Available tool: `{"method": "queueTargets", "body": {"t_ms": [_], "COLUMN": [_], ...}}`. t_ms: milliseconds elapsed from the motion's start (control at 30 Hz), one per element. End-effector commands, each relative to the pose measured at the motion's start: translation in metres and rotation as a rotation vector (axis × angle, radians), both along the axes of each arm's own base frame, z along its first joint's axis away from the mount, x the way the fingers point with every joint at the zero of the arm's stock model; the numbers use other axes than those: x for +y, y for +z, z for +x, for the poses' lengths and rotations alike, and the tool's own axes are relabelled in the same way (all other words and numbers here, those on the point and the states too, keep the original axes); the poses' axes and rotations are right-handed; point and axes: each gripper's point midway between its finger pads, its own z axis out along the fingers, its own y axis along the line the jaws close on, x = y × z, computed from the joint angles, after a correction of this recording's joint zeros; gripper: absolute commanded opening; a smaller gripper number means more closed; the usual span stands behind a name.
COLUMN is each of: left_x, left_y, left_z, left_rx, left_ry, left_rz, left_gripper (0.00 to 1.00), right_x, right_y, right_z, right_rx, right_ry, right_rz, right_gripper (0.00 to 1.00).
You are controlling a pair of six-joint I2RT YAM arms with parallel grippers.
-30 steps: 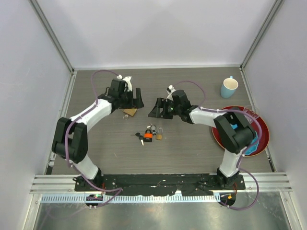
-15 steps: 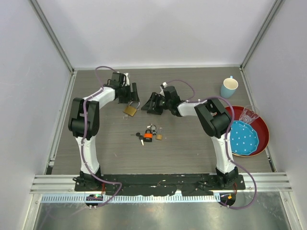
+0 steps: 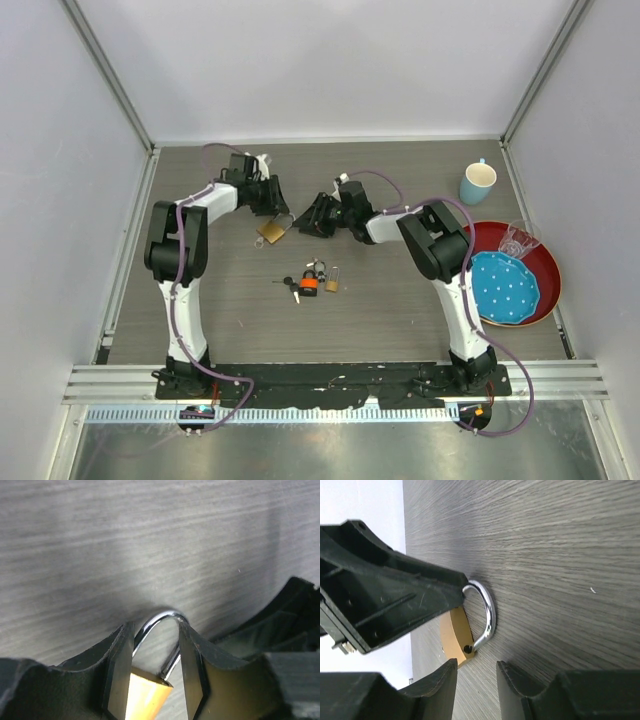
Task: Lock with the key
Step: Pick up the lock from the center of the board.
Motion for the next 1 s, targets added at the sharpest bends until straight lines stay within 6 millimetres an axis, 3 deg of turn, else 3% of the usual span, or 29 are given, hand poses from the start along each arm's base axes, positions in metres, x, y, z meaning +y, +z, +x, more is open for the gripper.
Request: {"method": "queueTargets", "body": {"t_ms": [0,467,733,967], "left_x": [-0.007,-0.013,0.007,0.028], "left_y": [-0.012,-0.021,-0.017,-0.012], "left_z": [-0.039,-0.076,-0.087,-0.089], "left_rx": [0.110,0.170,0.144,0.110], "left_ry": [-0.010,-0.054,0.023,0.100], "left_rz": [-0.088,-0.154,-0.074,-0.052], "left_gripper": [0.45,0.35,0.43,0.49], "right_x": [0.005,0.025,0.035,0.018], "right_y": [-0.008,-0.009,-0.009,-0.008], "right_z": [0.007,0.014,0.012,-0.004], "right_rx": [0.021,0.009,0.004,-0.025], "right_ry": [-0.031,-0.028,0.014,0.031], "right_rz": [0.019,0.045,0.041,-0.052], "right_gripper": [0.43,0.34,0.34,0.41]}}
